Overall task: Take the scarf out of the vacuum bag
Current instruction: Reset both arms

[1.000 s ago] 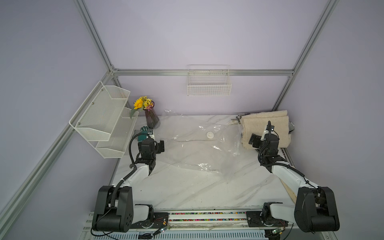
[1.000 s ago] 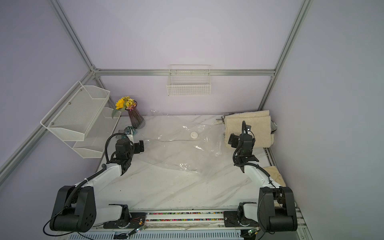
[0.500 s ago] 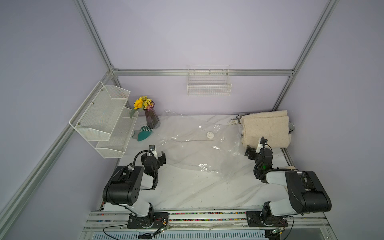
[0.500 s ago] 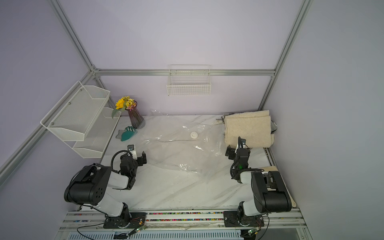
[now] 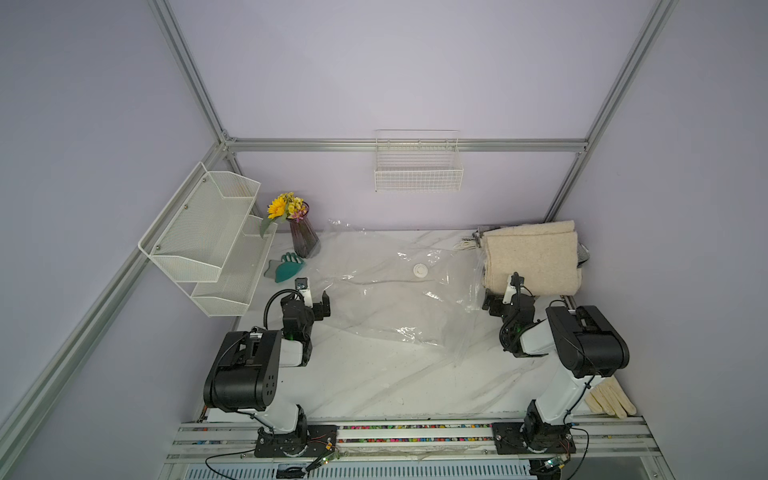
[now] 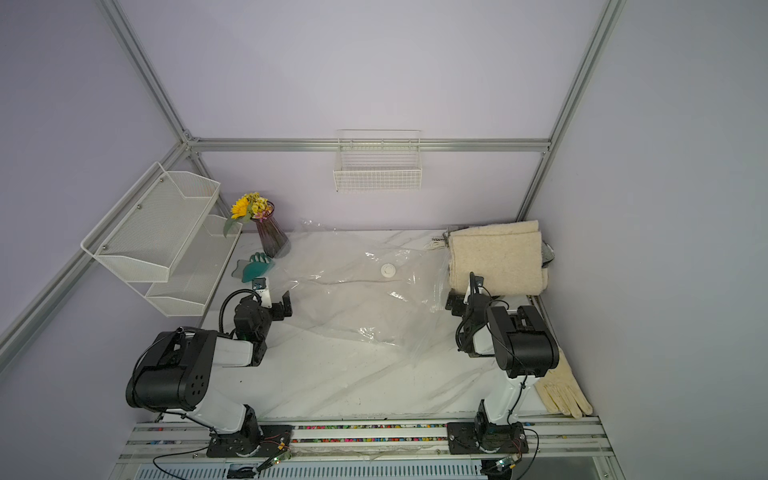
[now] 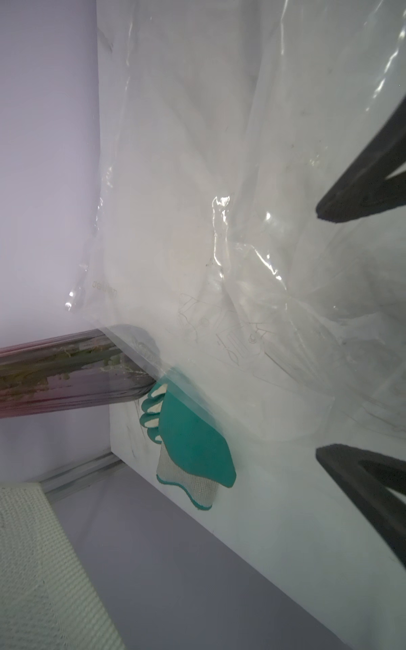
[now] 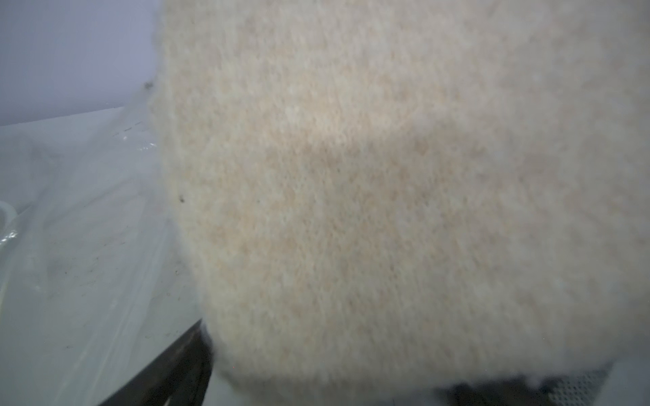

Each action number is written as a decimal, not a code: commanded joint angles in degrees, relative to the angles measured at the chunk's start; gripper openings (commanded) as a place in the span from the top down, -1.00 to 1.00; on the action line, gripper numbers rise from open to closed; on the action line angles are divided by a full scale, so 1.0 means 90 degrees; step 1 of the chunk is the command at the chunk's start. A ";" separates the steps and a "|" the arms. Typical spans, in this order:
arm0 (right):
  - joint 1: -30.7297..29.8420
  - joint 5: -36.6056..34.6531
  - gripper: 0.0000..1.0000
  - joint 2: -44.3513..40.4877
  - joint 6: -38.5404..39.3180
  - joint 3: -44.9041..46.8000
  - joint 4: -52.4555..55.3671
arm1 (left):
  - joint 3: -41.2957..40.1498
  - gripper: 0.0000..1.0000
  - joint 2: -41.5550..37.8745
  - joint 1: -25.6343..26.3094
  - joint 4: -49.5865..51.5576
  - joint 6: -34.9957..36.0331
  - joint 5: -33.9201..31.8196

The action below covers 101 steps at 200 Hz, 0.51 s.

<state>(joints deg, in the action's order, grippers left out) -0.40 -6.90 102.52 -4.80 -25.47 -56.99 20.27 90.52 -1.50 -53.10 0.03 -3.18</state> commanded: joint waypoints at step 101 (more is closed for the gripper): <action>-0.0188 0.0123 -0.95 -0.0045 0.0367 -0.0205 0.0208 | 0.0207 -1.00 -0.0126 0.0039 0.0080 -0.0033 -0.0399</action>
<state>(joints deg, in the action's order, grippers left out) -1.45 -6.76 102.52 -3.55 -25.87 -55.46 20.91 90.52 -1.37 -51.13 -0.40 -6.15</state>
